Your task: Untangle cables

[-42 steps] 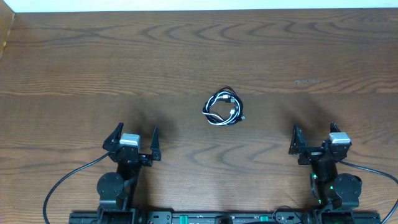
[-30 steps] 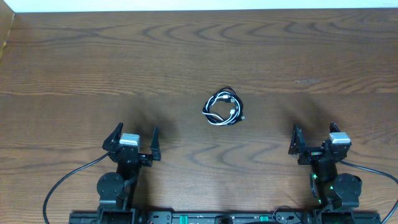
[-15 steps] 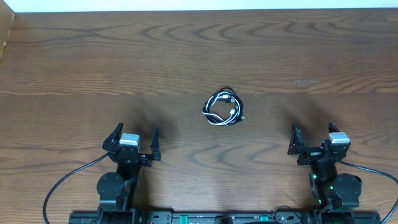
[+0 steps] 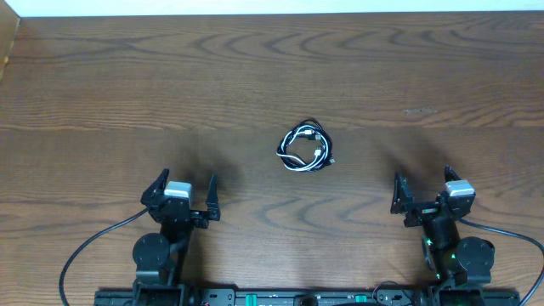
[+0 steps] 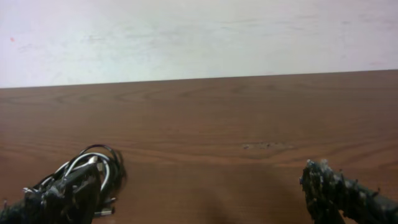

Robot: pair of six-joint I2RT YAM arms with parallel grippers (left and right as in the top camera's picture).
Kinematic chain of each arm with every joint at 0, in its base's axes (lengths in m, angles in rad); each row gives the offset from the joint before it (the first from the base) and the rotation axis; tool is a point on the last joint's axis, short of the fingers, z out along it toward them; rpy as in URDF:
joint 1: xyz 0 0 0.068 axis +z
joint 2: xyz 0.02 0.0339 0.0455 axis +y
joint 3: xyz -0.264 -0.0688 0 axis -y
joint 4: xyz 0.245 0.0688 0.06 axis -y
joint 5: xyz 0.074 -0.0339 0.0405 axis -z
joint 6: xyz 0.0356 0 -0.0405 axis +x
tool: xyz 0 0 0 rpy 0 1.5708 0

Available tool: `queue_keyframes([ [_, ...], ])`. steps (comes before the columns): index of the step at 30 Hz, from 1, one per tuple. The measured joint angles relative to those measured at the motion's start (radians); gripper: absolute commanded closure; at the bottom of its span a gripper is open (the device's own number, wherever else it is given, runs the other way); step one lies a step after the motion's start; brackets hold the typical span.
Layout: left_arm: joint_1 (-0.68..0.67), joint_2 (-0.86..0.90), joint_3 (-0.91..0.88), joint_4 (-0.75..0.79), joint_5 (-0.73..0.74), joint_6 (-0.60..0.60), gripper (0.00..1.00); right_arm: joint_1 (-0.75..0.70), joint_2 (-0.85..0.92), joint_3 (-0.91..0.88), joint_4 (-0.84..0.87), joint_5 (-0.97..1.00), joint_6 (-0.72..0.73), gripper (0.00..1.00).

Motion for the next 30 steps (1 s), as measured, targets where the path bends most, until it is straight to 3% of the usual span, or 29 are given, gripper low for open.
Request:
queue_keyframes([
  [18,0.0,0.287,0.233,-0.033,0.019,-0.008,0.02,0.0,0.123,0.079,-0.02,-0.125,-0.044,0.01],
  [30,-0.008,0.601,0.484,-0.056,0.372,-0.114,0.02,0.0,0.477,0.403,-0.146,-0.278,-0.051,0.01],
])
